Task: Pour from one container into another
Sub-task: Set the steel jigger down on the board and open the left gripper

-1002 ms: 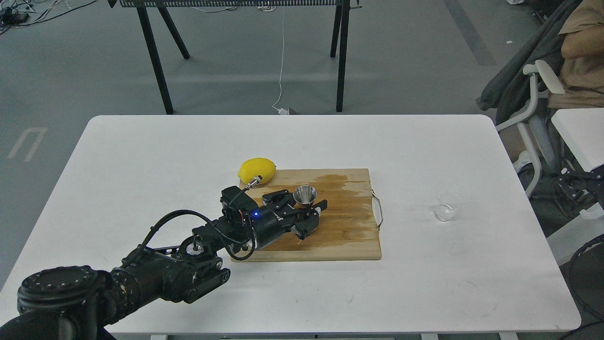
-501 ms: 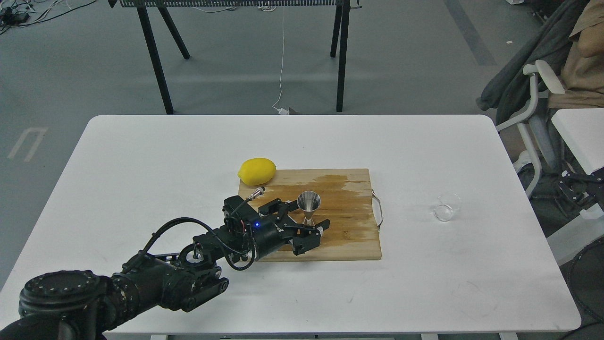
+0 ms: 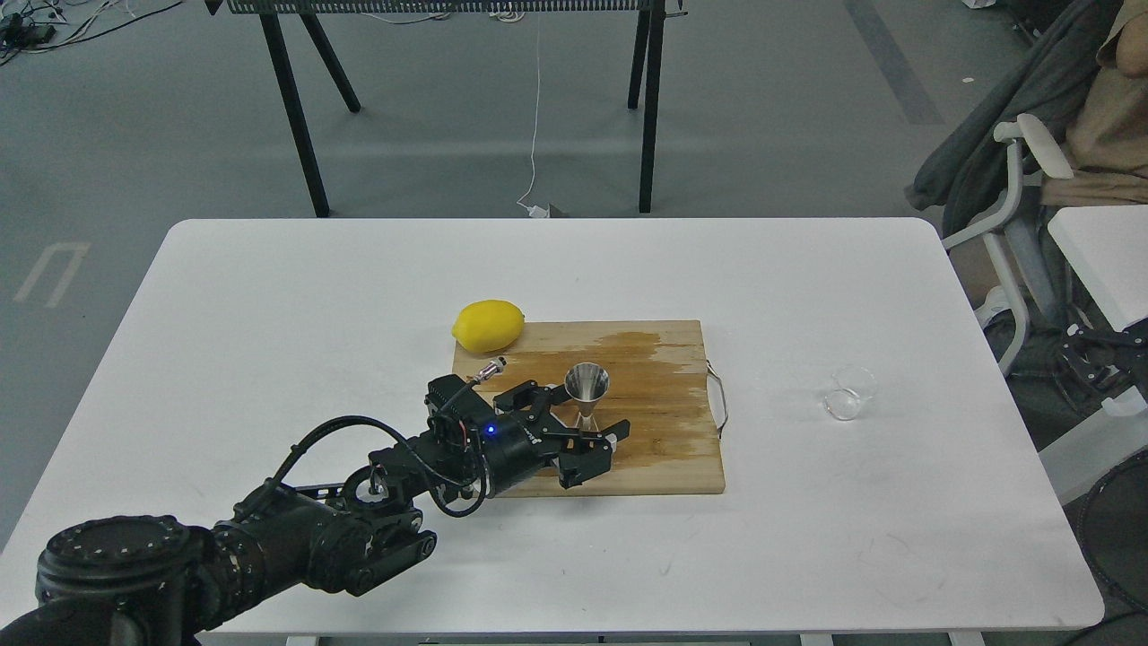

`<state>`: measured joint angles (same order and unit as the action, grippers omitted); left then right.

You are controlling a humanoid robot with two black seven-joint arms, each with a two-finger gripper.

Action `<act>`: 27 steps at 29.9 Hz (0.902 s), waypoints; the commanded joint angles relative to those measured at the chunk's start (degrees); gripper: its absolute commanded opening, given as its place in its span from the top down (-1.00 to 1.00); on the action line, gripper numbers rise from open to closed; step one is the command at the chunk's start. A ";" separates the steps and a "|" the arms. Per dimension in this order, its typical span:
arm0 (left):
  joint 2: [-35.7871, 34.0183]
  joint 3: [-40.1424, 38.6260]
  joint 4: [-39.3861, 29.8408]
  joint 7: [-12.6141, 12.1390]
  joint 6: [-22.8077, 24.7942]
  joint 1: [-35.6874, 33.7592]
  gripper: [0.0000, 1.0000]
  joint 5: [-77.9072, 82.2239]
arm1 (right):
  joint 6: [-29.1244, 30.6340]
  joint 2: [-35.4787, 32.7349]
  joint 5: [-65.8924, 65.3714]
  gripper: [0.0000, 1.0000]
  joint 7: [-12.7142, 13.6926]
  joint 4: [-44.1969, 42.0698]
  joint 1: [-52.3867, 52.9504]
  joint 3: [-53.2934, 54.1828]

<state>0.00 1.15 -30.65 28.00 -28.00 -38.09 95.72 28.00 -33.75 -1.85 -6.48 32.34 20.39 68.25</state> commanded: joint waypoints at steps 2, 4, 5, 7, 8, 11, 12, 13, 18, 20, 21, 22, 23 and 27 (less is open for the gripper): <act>0.00 0.00 -0.02 0.00 0.00 0.04 -0.95 0.00 | 0.00 0.00 0.00 -0.99 -0.03 0.00 0.00 0.04; 0.00 0.00 0.07 0.00 0.00 0.21 -0.95 0.00 | 0.00 0.00 0.00 -0.99 -0.03 0.00 0.00 0.04; 0.00 0.00 -0.02 0.00 0.00 0.47 -0.95 0.00 | 0.00 0.00 0.00 -0.99 -0.03 0.00 0.00 0.04; 0.00 -0.09 -0.02 0.00 0.00 0.65 -0.95 0.00 | 0.00 0.00 0.00 -0.99 -0.03 0.00 0.00 0.04; -0.09 0.00 -0.02 0.00 0.00 0.74 -0.95 0.00 | 0.00 0.00 0.00 -0.99 -0.03 0.00 0.00 0.04; -1.31 0.00 -0.11 0.00 0.00 0.83 -0.95 0.00 | 0.00 0.00 0.00 -0.99 -0.03 0.00 0.00 0.04; -1.67 -0.09 -0.11 0.00 0.00 0.91 -0.95 0.00 | 0.00 0.00 0.00 -0.99 -0.03 0.00 0.00 0.04; -1.93 -0.09 -0.20 0.00 0.00 0.83 -0.95 0.00 | 0.00 0.00 0.00 -0.98 -0.03 0.00 0.00 0.04; -2.90 -0.09 -1.07 0.00 0.00 0.74 -0.95 0.00 | 0.00 0.00 0.00 -0.99 -0.03 0.00 0.00 0.04; -3.86 -0.09 -1.16 0.00 0.00 0.74 -0.95 0.00 | 0.00 0.00 0.00 -0.99 -0.03 0.00 0.00 0.04; -4.13 -0.09 -1.16 0.00 0.00 0.74 -0.95 0.00 | 0.00 0.00 0.00 -0.99 -0.03 0.00 0.00 0.04; -4.39 -0.09 -1.25 0.00 0.00 0.83 -0.95 0.00 | 0.00 0.00 0.00 -0.99 -0.03 0.00 0.00 0.04; -4.48 -0.09 -1.25 0.00 0.00 0.91 -0.95 0.00 | 0.00 0.00 0.00 -0.99 -0.03 0.00 0.00 0.04; -4.83 -0.09 -1.95 0.00 0.00 1.62 -0.95 0.00 | 0.00 0.00 0.00 -0.99 -0.03 0.00 0.00 0.04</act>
<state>-4.58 1.04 -31.94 28.00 -28.00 -36.96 95.71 28.00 -33.75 -1.84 -6.51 32.35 20.39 68.29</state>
